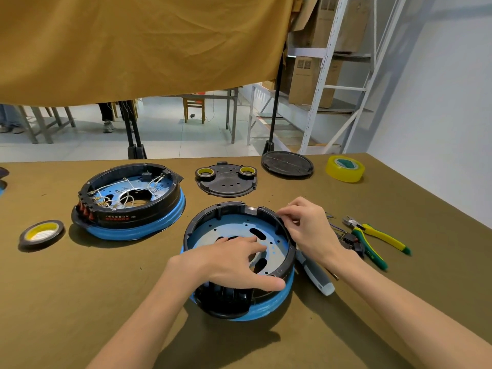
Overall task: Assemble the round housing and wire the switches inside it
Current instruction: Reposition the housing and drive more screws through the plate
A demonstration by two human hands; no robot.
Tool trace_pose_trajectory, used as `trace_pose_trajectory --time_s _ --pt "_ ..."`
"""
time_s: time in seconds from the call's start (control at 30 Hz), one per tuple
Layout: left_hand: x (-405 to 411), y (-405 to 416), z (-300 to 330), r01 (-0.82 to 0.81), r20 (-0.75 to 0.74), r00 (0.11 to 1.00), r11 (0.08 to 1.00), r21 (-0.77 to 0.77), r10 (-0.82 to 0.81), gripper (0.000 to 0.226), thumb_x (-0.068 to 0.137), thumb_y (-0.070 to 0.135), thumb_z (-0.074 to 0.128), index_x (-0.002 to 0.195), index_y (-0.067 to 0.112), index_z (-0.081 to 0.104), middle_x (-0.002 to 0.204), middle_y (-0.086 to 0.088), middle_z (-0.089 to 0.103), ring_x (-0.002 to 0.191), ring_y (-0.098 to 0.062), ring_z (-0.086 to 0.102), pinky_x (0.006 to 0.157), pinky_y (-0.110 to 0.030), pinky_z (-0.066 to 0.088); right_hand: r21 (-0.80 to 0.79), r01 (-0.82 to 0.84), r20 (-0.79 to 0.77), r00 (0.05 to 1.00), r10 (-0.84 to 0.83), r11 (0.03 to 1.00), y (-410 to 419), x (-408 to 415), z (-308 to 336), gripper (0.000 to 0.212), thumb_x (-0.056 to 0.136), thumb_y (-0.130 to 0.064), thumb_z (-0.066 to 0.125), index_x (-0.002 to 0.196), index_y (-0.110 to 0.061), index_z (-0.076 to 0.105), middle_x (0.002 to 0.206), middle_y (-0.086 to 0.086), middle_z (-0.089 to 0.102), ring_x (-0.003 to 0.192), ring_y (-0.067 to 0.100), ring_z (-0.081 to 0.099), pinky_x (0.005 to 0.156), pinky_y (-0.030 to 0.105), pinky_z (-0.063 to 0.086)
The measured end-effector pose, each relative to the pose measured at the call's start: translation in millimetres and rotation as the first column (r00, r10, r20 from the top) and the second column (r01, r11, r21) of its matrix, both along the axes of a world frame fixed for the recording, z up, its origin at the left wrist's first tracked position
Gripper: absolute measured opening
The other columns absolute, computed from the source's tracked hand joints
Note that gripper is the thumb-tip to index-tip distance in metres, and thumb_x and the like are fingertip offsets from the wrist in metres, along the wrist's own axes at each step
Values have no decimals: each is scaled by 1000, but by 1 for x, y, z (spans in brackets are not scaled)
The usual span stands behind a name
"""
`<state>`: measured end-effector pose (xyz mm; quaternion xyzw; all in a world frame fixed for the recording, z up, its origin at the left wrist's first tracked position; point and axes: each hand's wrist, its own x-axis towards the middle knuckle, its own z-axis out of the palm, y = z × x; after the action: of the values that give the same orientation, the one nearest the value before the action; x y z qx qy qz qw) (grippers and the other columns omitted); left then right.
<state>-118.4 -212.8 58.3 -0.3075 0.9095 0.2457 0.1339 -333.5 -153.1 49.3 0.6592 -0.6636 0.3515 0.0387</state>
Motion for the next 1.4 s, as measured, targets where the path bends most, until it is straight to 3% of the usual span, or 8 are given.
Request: trace_pose_trajectory --time_s 0.3,0.6,0.93,1.07,1.17,1.23,1.3,1.4 --pt "-3 4 -5 -77 -115 990 997 10 78 120 57 107 38 156 40 34 167 24 16 148 -12 31 114 -40 36 22 51 162 985 -54 998 -1 1 -2 20 95 -6 69 107 -16 80 97 -9 66 90 3 65 81 13 56" --pt "-6 2 -11 -123 -155 981 992 -5 120 127 49 111 37 152 37 44 165 20 24 145 -12 36 112 -41 39 -43 108 138 985 -101 993 0 14 -5 21 95 -4 69 111 -12 79 97 -5 66 89 8 65 82 22 58" --pt "-15 13 -15 -179 -257 958 963 -200 125 117 63 107 23 140 27 60 154 6 48 132 -15 51 96 -34 43 -37 106 130 986 -100 994 -2 7 -7 20 95 -5 69 111 -11 79 97 -3 67 88 9 65 82 30 60" --pt "-2 9 0 -84 -160 984 996 -38 77 113 62 106 34 146 34 53 160 13 40 134 -10 49 103 -35 41 -18 108 66 992 -107 994 -1 7 -6 20 97 -7 68 112 -12 79 96 -4 64 87 14 64 82 34 60" --pt "14 -2 15 -186 -401 907 978 -98 132 84 76 92 46 135 35 62 138 19 61 118 2 53 103 -30 46 -6 97 32 995 -96 995 0 7 -4 20 97 -7 67 113 -11 79 97 -1 64 87 15 64 82 35 59" --pt "23 -18 16 -375 -553 810 896 -236 193 60 91 72 49 134 32 62 136 14 60 127 -8 49 109 -37 42 -3 95 23 995 -95 995 0 8 -4 20 98 -7 66 113 -11 79 99 1 65 89 16 64 84 35 58" --pt "33 -33 13 -494 -493 812 819 -292 314 57 98 55 55 146 25 51 149 3 49 137 -20 42 115 -44 34 5 99 23 995 -99 995 1 9 -3 20 99 -8 65 113 -11 78 100 2 66 90 17 64 85 35 57" --pt "42 -50 -1 -605 -383 742 795 -30 550 66 102 35 58 158 13 31 160 -9 37 133 -26 48 114 -43 36 24 92 19 996 -93 995 0 7 -1 19 99 -9 64 113 -11 78 101 0 64 91 16 64 86 33 56"
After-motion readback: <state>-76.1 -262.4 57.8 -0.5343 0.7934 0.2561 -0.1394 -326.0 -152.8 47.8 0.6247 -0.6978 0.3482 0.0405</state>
